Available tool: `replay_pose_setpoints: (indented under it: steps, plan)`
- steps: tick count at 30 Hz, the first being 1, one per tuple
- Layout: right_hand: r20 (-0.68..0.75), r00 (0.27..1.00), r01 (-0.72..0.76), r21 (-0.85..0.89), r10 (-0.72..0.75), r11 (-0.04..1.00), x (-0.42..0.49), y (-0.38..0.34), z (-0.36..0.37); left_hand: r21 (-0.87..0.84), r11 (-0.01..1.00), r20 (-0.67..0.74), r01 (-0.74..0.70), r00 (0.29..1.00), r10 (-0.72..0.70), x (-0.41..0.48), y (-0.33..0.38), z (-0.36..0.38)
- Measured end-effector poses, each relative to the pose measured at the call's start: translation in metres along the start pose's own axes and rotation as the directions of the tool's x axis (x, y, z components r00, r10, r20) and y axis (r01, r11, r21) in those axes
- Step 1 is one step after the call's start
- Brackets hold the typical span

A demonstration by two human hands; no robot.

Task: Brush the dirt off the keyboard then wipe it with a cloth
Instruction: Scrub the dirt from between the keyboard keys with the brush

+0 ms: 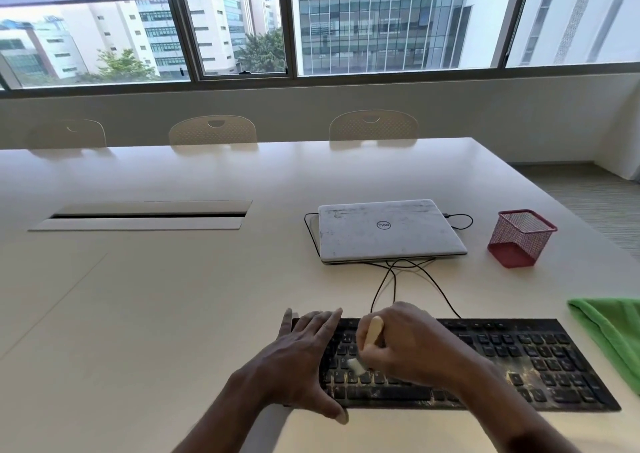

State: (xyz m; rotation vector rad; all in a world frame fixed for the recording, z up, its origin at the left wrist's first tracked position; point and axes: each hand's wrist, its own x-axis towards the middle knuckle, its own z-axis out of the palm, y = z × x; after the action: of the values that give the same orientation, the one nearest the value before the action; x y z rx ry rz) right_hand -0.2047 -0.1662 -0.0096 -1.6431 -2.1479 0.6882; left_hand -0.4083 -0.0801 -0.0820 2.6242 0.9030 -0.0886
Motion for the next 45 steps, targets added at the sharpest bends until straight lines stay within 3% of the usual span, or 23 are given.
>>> replay_pose_setpoints:
  steps: [4,10,14,18,23,31,34,45]
  plan:
    - [-0.089,0.996,-0.025,0.024,0.027,0.999,-0.001,0.004,-0.006,0.009,1.000,-0.001,0.002,1.000,-0.002,0.000,0.000,-0.001]
    - [-0.048,0.998,-0.047,-0.006,0.047,0.999,-0.004,0.003,-0.001,0.012,1.000,-0.011,-0.003,1.000,0.003,0.000,0.001,0.000]
    - [-0.179,0.982,-0.052,0.033,0.057,0.998,0.001,0.003,0.002,0.026,1.000,-0.010,0.002,1.000,-0.002,0.000,0.001,0.000]
    - [-0.064,0.996,-0.054,-0.007,0.054,0.999,0.003,0.002,0.012,0.029,1.000,0.000,0.004,1.000,-0.004,0.000,0.002,-0.001]
    - [-0.148,0.987,-0.060,0.009,0.060,0.998,0.005,0.003,0.011,0.034,0.999,-0.008,0.005,1.000,-0.005,0.000,0.002,-0.001]
    - [-0.055,0.998,-0.015,0.059,0.018,0.998,0.000,0.000,0.005,0.031,0.999,-0.004,-0.010,1.000,0.010,0.003,0.009,-0.003]
    - [-0.006,0.999,-0.049,-0.009,0.049,0.999,-0.007,0.005,-0.003,0.051,0.998,-0.022,-0.027,0.999,0.028,0.005,0.012,-0.003]
    - [-0.069,0.996,-0.064,-0.051,0.061,0.997,-0.013,0.009,-0.015,-0.010,0.999,-0.011,-0.032,0.999,0.032,0.011,0.019,-0.007]
